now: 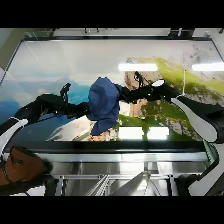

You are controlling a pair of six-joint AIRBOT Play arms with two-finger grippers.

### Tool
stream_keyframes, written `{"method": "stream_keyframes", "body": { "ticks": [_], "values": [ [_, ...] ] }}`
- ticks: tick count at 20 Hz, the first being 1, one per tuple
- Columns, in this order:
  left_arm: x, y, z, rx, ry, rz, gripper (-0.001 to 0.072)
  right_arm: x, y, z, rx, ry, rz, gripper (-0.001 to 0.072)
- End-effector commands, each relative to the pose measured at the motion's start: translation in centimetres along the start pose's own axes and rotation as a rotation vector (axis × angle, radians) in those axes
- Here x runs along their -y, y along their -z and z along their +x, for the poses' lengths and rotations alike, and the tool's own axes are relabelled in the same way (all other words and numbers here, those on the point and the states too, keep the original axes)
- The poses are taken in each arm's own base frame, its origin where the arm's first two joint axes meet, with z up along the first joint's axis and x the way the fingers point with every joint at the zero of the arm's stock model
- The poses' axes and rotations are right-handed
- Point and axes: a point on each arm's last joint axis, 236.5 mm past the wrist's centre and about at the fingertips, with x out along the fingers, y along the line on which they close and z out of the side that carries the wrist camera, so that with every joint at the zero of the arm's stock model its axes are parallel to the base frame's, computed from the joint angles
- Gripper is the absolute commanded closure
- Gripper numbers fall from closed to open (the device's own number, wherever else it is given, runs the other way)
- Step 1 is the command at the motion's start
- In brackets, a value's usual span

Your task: Fold the shirts.

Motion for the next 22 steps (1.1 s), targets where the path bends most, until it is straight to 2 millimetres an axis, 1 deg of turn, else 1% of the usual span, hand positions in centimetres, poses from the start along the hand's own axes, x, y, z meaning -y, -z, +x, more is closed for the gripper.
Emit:
{"method": "stream_keyframes", "body": {
  "ticks": [1, 3, 5, 7, 8, 10, 12, 14, 16, 17, 18, 19, 20, 21, 22],
  "values": [
    [1.0, -1.0, -3.0, 0.046, 0.03, 0.012, 0.0682, -2.3, -1.9, -2.5, 0.063, -0.038, -0.07, 0.0692],
    [1.5, -2.2, -7.0, 0.094, 0.061, 0.013, 0.0682, -4.2, -3.9, -6.1, 0.137, -0.054, -0.125, 0.0692],
    [2.3, -3.6, -12.1, 0.144, 0.097, 0.028, 0.0682, -6.9, -5.7, -10.6, 0.222, -0.073, -0.198, 0.0692],
    [3.4, -5.1, -17.6, 0.233, 0.112, 0.065, 0.0682, -10.5, -6.5, -15.7, 0.308, -0.092, -0.274, 0.0692],
    [4.3, -5.6, -20.4, 0.279, 0.114, 0.094, 0.0682, -12.7, -6.4, -18.1, 0.347, -0.104, -0.336, 0.0692],
    [6.4, -5.7, -25.3, 0.365, 0.108, 0.169, 0.0682, -18.0, -4.6, -23.1, 0.414, -0.135, -0.468, 0.0692],
    [9.0, -5.0, -29.4, 0.432, 0.101, 0.254, 0.0682, -22.7, -1.9, -27.1, 0.478, -0.138, -0.598, 0.0693],
    [11.8, -3.1, -32.1, 0.441, 0.104, 0.332, 0.0682, -27.0, 1.8, -30.8, 0.539, -0.132, -0.719, 0.0692],
    [14.5, -0.6, -34.1, 0.422, 0.119, 0.405, 0.0682, -30.2, 5.5, -34.0, 0.6, -0.129, -0.801, 0.0692],
    [15.7, 0.3, -35.2, 0.435, 0.124, 0.444, 0.0681, -31.2, 6.8, -35.3, 0.632, -0.116, -0.824, 0.0692],
    [16.9, 0.6, -36.4, 0.471, 0.12, 0.482, 0.0682, -31.7, 7.8, -36.4, 0.665, -0.094, -0.838, 0.0692],
    [17.8, 0.6, -37.6, 0.508, 0.114, 0.509, 0.0682, -31.7, 8.1, -37.2, 0.695, -0.062, -0.844, 0.0692],
    [18.3, 0.1, -38.3, 0.533, 0.112, 0.523, 0.0682, -31.2, 7.7, -37.6, 0.718, -0.024, -0.834, 0.0692],
    [18.3, -0.7, -38.3, 0.531, 0.122, 0.512, 0.0682, -30.2, 6.8, -37.4, 0.718, 0.011, -0.807, 0.0692],
    [17.7, -1.5, -37.4, 0.492, 0.14, 0.478, 0.0682, -28.9, 5.6, -36.7, 0.7, 0.04, -0.78, 0.0691]
  ]
}}
